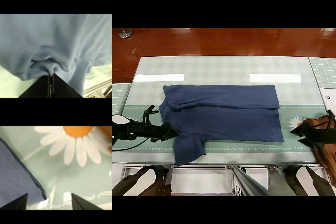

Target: Fold the shirts.

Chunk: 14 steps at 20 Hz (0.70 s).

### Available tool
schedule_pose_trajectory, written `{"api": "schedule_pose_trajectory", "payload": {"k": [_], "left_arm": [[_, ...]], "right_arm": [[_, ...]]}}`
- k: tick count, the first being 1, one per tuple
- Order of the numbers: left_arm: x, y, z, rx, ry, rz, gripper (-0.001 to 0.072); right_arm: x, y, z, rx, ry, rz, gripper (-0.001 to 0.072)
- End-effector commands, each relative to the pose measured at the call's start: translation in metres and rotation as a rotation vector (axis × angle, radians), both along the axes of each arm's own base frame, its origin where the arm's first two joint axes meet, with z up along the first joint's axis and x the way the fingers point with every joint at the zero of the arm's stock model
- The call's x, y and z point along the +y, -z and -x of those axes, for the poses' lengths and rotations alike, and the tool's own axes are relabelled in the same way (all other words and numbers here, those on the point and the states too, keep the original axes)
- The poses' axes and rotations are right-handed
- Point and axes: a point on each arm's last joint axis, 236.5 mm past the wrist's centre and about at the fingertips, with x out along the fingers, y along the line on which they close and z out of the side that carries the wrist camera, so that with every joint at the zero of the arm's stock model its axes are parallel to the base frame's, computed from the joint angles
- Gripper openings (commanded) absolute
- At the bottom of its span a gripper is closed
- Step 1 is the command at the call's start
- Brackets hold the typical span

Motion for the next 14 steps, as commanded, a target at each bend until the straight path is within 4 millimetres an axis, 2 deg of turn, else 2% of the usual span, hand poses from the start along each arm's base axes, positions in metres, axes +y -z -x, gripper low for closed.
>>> {"api": "schedule_pose_trajectory", "payload": {"k": [1,3,5,8,10,11,12,13,14], "left_arm": [[0.001,-0.014,-0.01,-0.032,0.023,0.006,0.0025],[0.002,-0.017,-0.014,-0.045,0.024,0.002,0.0025],[0.002,-0.018,-0.014,-0.046,0.024,0.001,0.0025],[0.003,-0.017,-0.015,-0.051,0.019,-0.003,0.0025],[0.002,-0.018,-0.017,-0.055,0.015,0.0,0.0025],[0.002,-0.018,-0.017,-0.056,0.014,0.0,0.0026],[0.003,-0.019,-0.018,-0.059,0.014,-0.002,0.0025],[0.004,-0.021,-0.021,-0.068,0.015,-0.005,0.0025],[0.006,-0.026,-0.026,-0.084,0.018,-0.008,0.0026]], "right_arm": [[0.019,0.016,0.022,0.108,-0.017,-0.083,0.0628],[0.033,0.021,0.027,0.144,-0.106,-0.103,0.0629],[0.042,0.026,0.02,0.139,-0.153,-0.101,0.0628],[0.059,0.03,-0.013,0.047,-0.118,-0.139,0.0626],[0.071,0.033,-0.024,0.028,-0.111,-0.166,0.0623],[0.078,0.032,-0.028,0.014,-0.117,-0.184,0.0592],[0.082,0.029,-0.035,-0.015,-0.135,-0.197,0.0329],[0.085,0.022,-0.043,-0.056,-0.157,-0.21,0.0016],[0.088,0.011,-0.052,-0.095,-0.184,-0.227,0.0019]]}}
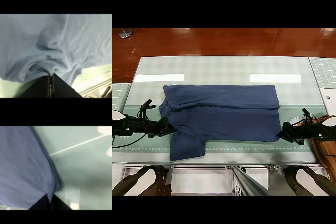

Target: Fold the shirts.

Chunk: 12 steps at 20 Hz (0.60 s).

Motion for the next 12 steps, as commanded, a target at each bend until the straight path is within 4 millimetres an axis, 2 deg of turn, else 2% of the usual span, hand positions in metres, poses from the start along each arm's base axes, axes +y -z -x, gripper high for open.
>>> {"api": "schedule_pose_trajectory", "payload": {"k": [1,3,6,10,12], "left_arm": [[0.003,-0.013,-0.013,-0.039,0.007,-0.006,0.0025],[0.011,-0.032,-0.035,-0.11,0.016,-0.029,0.0026],[0.032,-0.056,-0.088,-0.211,-0.091,-0.091,0.0024],[0.024,-0.074,-0.156,-0.25,-0.038,-0.089,0.0025],[0.021,-0.074,-0.19,-0.246,-0.021,-0.079,0.0025]], "right_arm": [[0.016,-0.028,-0.032,-0.114,-0.038,-0.074,0.002],[0.006,-0.052,-0.059,-0.187,-0.041,-0.049,0.0019],[-0.014,-0.085,-0.107,-0.286,-0.011,-0.001,0.0019],[-0.023,-0.106,-0.163,-0.348,0.025,-0.045,0.0019],[-0.017,-0.104,-0.185,-0.358,0.0,-0.055,0.0019]]}}
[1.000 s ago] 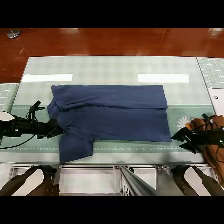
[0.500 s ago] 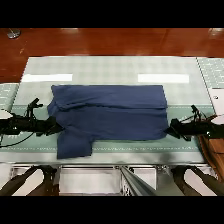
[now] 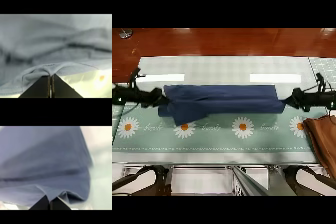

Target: Fold the shirts.

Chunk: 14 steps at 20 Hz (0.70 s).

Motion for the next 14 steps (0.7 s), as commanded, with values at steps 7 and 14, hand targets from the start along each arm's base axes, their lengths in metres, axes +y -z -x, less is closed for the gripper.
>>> {"api": "schedule_pose_trajectory", "payload": {"k": [7,14], "left_arm": [[-0.007,0.032,-0.096,0.105,0.046,0.047,0.0025],[0.025,0.034,-0.061,0.216,0.156,-0.029,0.0704]], "right_arm": [[0.009,0.019,-0.089,-0.027,0.004,-0.015,0.0019],[-0.037,0.022,-0.09,-0.033,0.068,0.001,0.0624]]}}
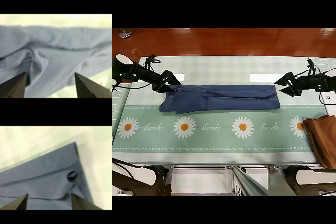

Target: Fold the shirts.

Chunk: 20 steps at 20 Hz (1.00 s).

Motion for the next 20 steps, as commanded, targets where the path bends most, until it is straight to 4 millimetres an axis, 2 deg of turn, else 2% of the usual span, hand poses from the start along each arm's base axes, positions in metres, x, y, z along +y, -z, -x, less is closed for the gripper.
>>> {"api": "schedule_pose_trajectory", "payload": {"k": [1,3,4,6,7,9,11,14,15,16,17,18,20], "left_arm": [[0.039,-0.008,0.025,0.06,0.044,-0.079,0.0703],[0.056,-0.028,0.023,0.006,-0.007,-0.093,0.0701],[0.059,-0.04,0.019,-0.047,-0.042,-0.1,0.0701],[0.051,-0.065,0.008,-0.189,-0.117,-0.093,0.0701],[0.039,-0.079,0.006,-0.264,-0.138,-0.069,0.0701],[0.004,-0.1,0.02,-0.351,-0.1,0.005,0.0701],[-0.024,-0.107,0.039,-0.367,-0.039,0.03,0.0701],[-0.058,-0.108,0.056,-0.355,0.05,0.049,0.0701],[-0.068,-0.106,0.058,-0.351,0.073,0.054,0.0701],[-0.076,-0.105,0.06,-0.349,0.093,0.058,0.0701],[-0.084,-0.104,0.061,-0.347,0.111,0.061,0.0701],[-0.09,-0.102,0.063,-0.344,0.126,0.063,0.0701],[-0.098,-0.1,0.065,-0.337,0.146,0.068,0.0699]], "right_arm": [[-0.039,0.005,0.008,0.043,0.074,0.006,0.0624],[-0.061,0.02,0.032,0.148,0.084,0.058,0.0624],[-0.064,0.027,0.041,0.183,0.064,0.085,0.0623],[-0.05,0.039,0.049,0.235,0.014,0.069,0.0623],[-0.038,0.045,0.052,0.259,-0.012,0.048,0.0623],[-0.014,0.053,0.048,0.273,-0.048,0.021,0.0623],[0.005,0.058,0.046,0.281,-0.076,0.014,0.0623],[0.026,0.065,0.049,0.305,-0.119,0.014,0.0617],[0.031,0.066,0.05,0.306,-0.131,0.014,0.0554],[0.035,0.066,0.05,0.304,-0.141,0.016,0.0417],[0.038,0.065,0.049,0.295,-0.155,0.01,0.019],[0.04,0.063,0.048,0.28,-0.171,0.006,0.0028],[0.04,0.059,0.047,0.27,-0.179,-0.003,0.002]]}}
